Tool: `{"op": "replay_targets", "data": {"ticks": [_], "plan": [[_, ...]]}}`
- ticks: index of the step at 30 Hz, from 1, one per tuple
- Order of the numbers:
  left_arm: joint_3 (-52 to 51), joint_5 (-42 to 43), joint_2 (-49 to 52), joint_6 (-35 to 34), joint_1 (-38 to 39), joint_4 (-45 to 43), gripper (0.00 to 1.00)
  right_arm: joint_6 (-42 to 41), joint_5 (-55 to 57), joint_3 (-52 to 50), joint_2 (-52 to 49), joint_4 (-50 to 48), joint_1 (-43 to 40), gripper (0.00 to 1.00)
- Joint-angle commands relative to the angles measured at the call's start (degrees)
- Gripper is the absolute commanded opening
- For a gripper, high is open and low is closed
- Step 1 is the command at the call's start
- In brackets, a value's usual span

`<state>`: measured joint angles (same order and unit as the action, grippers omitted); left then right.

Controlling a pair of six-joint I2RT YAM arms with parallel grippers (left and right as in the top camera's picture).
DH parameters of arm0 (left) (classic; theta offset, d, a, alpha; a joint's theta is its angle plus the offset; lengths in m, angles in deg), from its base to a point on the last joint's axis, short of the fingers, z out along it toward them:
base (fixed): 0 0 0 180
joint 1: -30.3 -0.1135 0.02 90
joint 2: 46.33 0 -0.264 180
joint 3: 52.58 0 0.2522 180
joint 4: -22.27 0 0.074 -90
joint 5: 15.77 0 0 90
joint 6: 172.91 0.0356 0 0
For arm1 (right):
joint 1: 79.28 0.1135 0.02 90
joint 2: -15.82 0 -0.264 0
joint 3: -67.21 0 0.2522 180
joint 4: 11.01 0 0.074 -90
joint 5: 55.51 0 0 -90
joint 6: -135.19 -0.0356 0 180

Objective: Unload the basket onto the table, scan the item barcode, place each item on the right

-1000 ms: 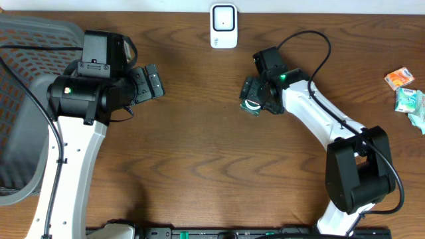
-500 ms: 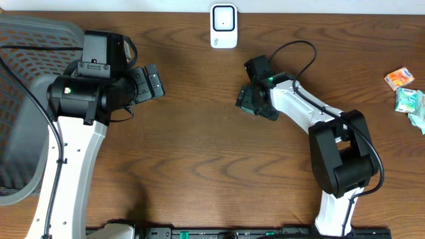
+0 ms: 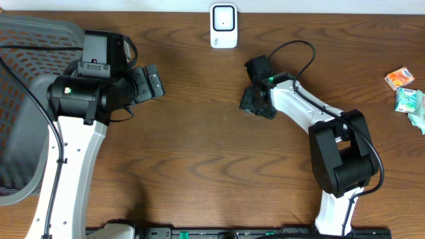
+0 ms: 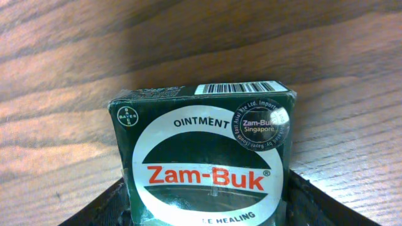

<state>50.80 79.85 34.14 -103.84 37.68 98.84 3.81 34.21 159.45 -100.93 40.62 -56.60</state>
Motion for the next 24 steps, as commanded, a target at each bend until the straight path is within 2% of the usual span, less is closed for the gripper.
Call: {"op": "replay_targets", "data": {"ticks": [1, 5, 9, 18, 24], "plan": [[0.7, -0.3, 0.0, 0.3, -0.2, 0.2, 0.98, 6.4, -3.4, 1.3, 2.0, 0.0, -0.6, 0.62], [0.7, -0.3, 0.0, 0.3, -0.2, 0.2, 0.98, 11.5, -8.9, 1.4, 5.2, -0.7, -1.3, 0.57], [0.7, -0.3, 0.0, 0.3, -0.2, 0.2, 0.98, 17.0, -17.5, 1.4, 8.6, -1.9, -2.1, 0.56], [0.7, -0.3, 0.0, 0.3, -0.2, 0.2, 0.98, 34.1, -47.5, 1.4, 12.2, -5.0, -5.2, 0.52], [0.7, -0.3, 0.0, 0.3, -0.2, 0.2, 0.98, 43.4, -58.4, 1.4, 12.2, -4.5, -5.9, 0.53]]}}
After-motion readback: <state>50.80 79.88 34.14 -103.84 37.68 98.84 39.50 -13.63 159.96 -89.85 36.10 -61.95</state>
